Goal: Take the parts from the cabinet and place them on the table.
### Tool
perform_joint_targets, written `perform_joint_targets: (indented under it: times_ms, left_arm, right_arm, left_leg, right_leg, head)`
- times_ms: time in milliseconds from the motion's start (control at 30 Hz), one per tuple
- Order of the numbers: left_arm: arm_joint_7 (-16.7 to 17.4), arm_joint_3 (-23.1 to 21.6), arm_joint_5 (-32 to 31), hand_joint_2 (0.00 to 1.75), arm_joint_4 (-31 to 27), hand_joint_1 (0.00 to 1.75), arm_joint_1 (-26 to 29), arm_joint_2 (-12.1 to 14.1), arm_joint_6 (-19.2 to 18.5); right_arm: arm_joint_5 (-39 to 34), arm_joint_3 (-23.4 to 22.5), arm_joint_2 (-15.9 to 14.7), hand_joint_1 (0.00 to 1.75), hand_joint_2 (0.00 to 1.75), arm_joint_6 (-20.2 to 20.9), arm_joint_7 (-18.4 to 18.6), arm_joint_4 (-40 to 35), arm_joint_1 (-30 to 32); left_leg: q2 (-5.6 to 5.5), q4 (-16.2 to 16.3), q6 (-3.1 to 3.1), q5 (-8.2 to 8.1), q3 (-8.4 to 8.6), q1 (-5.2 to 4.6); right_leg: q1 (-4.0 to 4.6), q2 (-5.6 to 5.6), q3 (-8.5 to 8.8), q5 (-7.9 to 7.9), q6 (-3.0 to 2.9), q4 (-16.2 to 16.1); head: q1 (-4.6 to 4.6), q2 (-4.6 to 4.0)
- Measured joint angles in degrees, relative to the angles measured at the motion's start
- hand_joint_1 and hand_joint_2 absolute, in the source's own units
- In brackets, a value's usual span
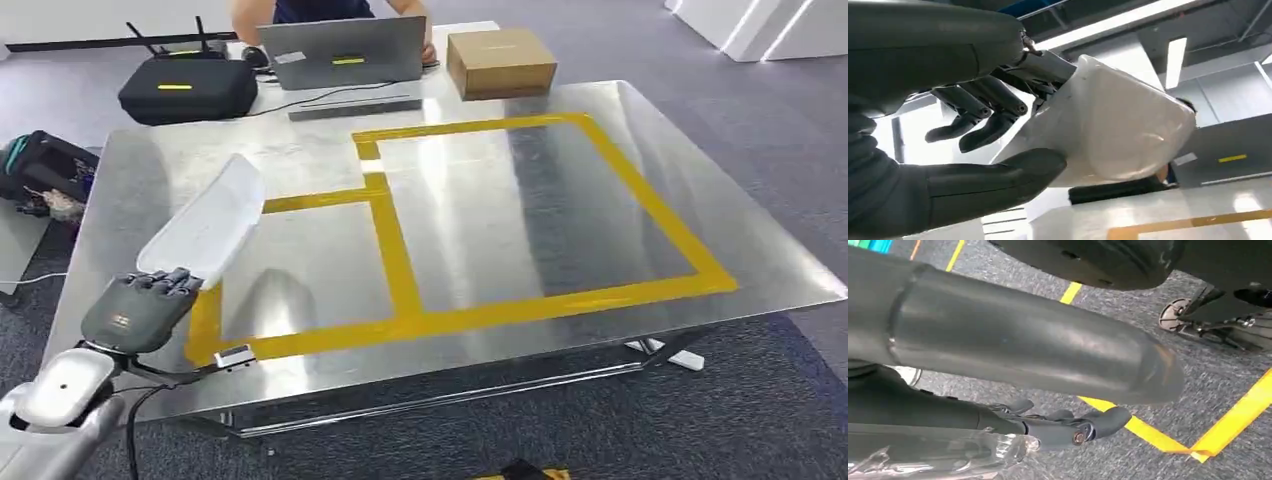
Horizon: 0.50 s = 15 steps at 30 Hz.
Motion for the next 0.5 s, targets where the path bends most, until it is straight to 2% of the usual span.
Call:
perform_joint_targets:
  times_ms: [33,67,100,133,233,267,300,367,400,500]
  left_arm:
    - [0.5,0.0,-0.1,1.75,0.0,1.75,0.0,-0.2,0.0]
    - [0.9,0.0,-0.1,1.75,0.1,1.75,-0.1,-0.4,0.0]
    - [1.0,0.0,-0.1,1.75,0.1,1.75,-0.1,-0.5,0.1]
    - [1.1,0.0,-0.1,1.75,0.1,1.75,-0.1,-0.7,0.1]
    - [1.4,-0.1,-0.2,1.75,0.1,1.75,0.0,-1.0,0.1]
    - [1.4,-0.1,-0.2,0.0,0.2,0.0,0.0,-1.0,0.1]
    - [1.5,-0.1,-0.2,0.0,0.2,0.0,0.0,-1.0,0.1]
    - [1.7,-0.1,-0.2,0.0,0.1,0.0,0.0,-1.2,0.0]
    - [1.8,-0.1,-0.2,0.0,0.2,0.0,0.0,-1.3,-0.2]
    - [2.0,0.1,-0.2,0.0,0.1,0.0,0.0,-1.5,-0.7]
  right_arm:
    - [0.0,0.0,0.0,0.0,0.0,0.0,-0.2,0.0,0.0]
    - [0.0,-0.1,0.0,0.0,0.0,0.0,-0.3,0.0,0.0]
    - [0.0,-0.1,0.0,0.0,0.0,0.0,-0.3,0.0,-0.1]
    - [0.0,-0.2,0.0,0.0,0.0,0.0,-0.3,0.0,-0.2]
    - [0.0,-0.2,0.0,0.0,0.0,0.0,-0.3,0.0,-0.2]
    - [0.0,-0.3,0.0,0.0,0.0,0.0,-0.3,0.0,-0.2]
    - [0.0,-0.3,0.0,0.0,0.0,0.0,-0.3,0.0,-0.2]
    - [0.0,-0.3,0.0,0.0,0.0,0.0,-0.5,0.0,-0.1]
    - [0.0,-0.3,0.0,0.0,0.0,0.0,-0.5,0.0,-0.1]
    - [0.0,-0.4,0.0,0.0,0.0,0.0,-0.5,0.0,-0.2]
  left_leg:
    - [-0.09,0.2,-0.26,-0.11,0.13,-0.42]
    - [-0.12,0.5,-0.72,-0.44,0.21,-0.33]
    - [-0.19,0.5,-0.69,-0.48,0.19,-0.53]
    - [-0.24,0.5,-0.55,-0.59,0.23,-0.64]
    - [-0.3,0.6,-0.26,-0.77,0.15,-0.82]
    - [-0.29,0.6,-0.11,-0.85,0.14,-0.9]
    - [-0.29,0.6,-0.05,-0.86,0.12,-0.95]
    - [-0.29,0.6,0.03,-0.91,0.11,-1.03]
    - [-0.29,0.6,0.09,-0.94,0.11,-1.04]
    - [-0.28,0.6,0.15,-0.9,0.16,-1.03]
  right_leg:
    - [0.09,-0.06,-0.13,0.03,0.03,0.6]
    - [0.22,-0.22,0.05,0.75,-1.73,0.0]
    - [0.26,-0.28,0.28,-0.35,-3.83,-0.1]
    - [0.22,-0.42,0.33,0.28,-4.26,0.0]
    - [0.1,-0.51,0.74,0.26,-3.96,-0.2]
    - [0.03,-0.51,0.76,0.3,-3.68,-0.4]
    - [-0.06,-0.51,0.84,0.28,-3.05,-0.6]
    - [-0.34,-0.51,1.05,0.26,-0.83,-1.0]
    - [-0.42,-0.51,1.12,0.24,0.0,-1.1]
    - [-0.43,-0.51,1.15,0.27,0.13,-1.2]
  head:
    - [0.22,0.0]
    - [0.61,0.02]
    - [0.48,0.0]
    - [0.59,0.0]
    - [0.5,0.02]
    - [0.52,0.02]
    - [0.52,0.0]
    - [0.52,0.02]
    - [0.5,0.0]
    - [0.52,0.02]
